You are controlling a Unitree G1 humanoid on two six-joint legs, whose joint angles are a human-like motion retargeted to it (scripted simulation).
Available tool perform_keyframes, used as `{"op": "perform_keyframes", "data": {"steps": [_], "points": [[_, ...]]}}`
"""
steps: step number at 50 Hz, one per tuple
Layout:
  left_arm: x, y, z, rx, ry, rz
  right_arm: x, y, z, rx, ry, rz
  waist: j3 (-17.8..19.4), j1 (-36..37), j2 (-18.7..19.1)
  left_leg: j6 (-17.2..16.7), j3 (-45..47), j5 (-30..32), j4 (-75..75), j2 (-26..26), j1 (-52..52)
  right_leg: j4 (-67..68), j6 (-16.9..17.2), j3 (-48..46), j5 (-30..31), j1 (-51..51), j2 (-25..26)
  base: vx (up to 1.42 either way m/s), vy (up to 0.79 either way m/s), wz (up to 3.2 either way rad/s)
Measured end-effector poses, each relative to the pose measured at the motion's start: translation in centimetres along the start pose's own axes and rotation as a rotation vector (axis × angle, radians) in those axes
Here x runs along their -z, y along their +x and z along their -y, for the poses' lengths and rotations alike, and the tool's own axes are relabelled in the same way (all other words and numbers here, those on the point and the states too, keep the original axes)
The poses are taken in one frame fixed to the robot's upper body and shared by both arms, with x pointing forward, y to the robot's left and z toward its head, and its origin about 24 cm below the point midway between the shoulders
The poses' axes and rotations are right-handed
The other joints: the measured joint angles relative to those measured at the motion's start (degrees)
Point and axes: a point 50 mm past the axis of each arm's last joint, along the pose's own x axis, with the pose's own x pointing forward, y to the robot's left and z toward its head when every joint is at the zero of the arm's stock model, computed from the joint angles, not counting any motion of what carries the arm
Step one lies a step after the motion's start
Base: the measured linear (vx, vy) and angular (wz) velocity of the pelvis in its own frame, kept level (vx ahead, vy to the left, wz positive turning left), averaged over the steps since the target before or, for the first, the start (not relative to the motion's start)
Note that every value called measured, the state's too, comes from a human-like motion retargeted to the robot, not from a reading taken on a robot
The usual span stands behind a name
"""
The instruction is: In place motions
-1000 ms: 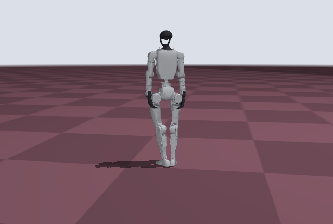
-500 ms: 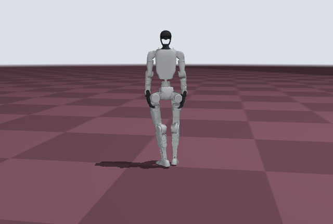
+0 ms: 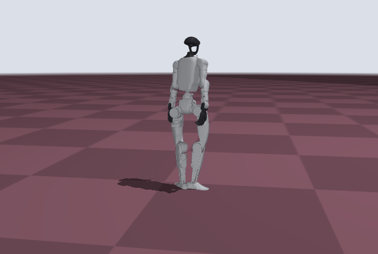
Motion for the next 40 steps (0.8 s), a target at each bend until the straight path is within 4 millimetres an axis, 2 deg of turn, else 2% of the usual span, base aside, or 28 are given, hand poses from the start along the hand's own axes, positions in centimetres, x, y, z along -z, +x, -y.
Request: {"op": "perform_keyframes", "data": {"steps": [2,4,10,18,23,27,30,35,40], "points": [[-0.3,0.0,0.0,-0.001,-0.006,0.013,0.5,0.1,-0.3,0.003,0.033,-0.006,-0.5,-0.4,-0.7,-0.6,2.1,-0.2,0.1,-0.5,0.5,-2.6,-1.6,2.2,3.2,-1.1,0.5,-0.17,0.2,-0.9],[-0.6,0.0,0.2,0.002,-0.016,0.026,0.7,0.2,-0.6,-0.003,0.048,-0.01,-0.9,-0.6,-0.8,-1.1,4.2,-0.3,0.1,-0.6,0.7,-3.7,-2.1,6.9,3.0,-2.6,1.0,-0.2,0.2,-0.86],[-1.4,0.2,1.5,0.045,-0.021,0.044,0.2,0.3,-1.5,-0.036,0.021,0.001,-1.2,-4.3,0.9,-2.0,6.5,-0.1,0.3,0.3,1.1,-6.2,-2.4,10.2,3.7,-3.8,2.8,-0.17,0.23,-0.36],[-2.1,0.4,2.8,0.083,0.049,0.064,-1.6,0.4,-2.6,-0.059,-0.056,0.049,-3.5,-6.4,2.6,-3.6,10.8,0.1,0.6,1.1,1.8,-6.5,-2.5,14.6,2.7,-5.8,3.4,-0.13,0.22,-0.46],[-1.4,0.5,3.3,0.098,0.056,0.036,-3.1,0.3,-3.2,-0.066,-0.078,0.097,-4.9,-7.7,3.7,-4.6,12.5,0.4,1.0,1.6,2.9,-6.8,-2.3,16.8,1.5,-6.2,4.2,-0.07,0.19,-0.3],[-0.8,0.6,3.2,0.078,0.049,0.018,-4.0,0.2,-3.5,-0.077,-0.081,0.126,-4.8,-12.1,4.6,-4.6,9.2,1.0,2.3,2.9,3.7,-8.8,-3.0,14.3,1.5,-5.5,5.5,-0.1,0.17,0.42],[-0.4,0.6,2.7,0.052,0.037,0.002,-4.3,0.2,-3.4,-0.078,-0.104,0.133,-5.0,-9.3,3.7,-4.9,12.5,1.3,3.8,3.6,5.7,-8.6,-2.5,18.3,0.4,-4.6,6.0,-0.08,0.11,-0.91],[0.7,0.6,1.8,0.006,0.021,-0.024,-3.9,0.2,-3.4,-0.087,-0.117,0.106,-6.1,-7.2,0.6,-3.3,10.0,4.7,7.9,5.3,7.9,-8.9,-3.2,21.0,-0.1,-3.7,5.2,-0.02,0.05,-0.67],[2.1,0.7,1.7,-0.02,-0.057,-0.035,-4.0,0.2,-3.4,-0.086,-0.137,0.092,-6.6,-6.1,-3.0,0.7,6.9,9.2,12.7,5.8,9.1,-8.1,-3.2,24.6,-0.5,-3.4,2.6,-0.1,0.07,-0.75]]}}
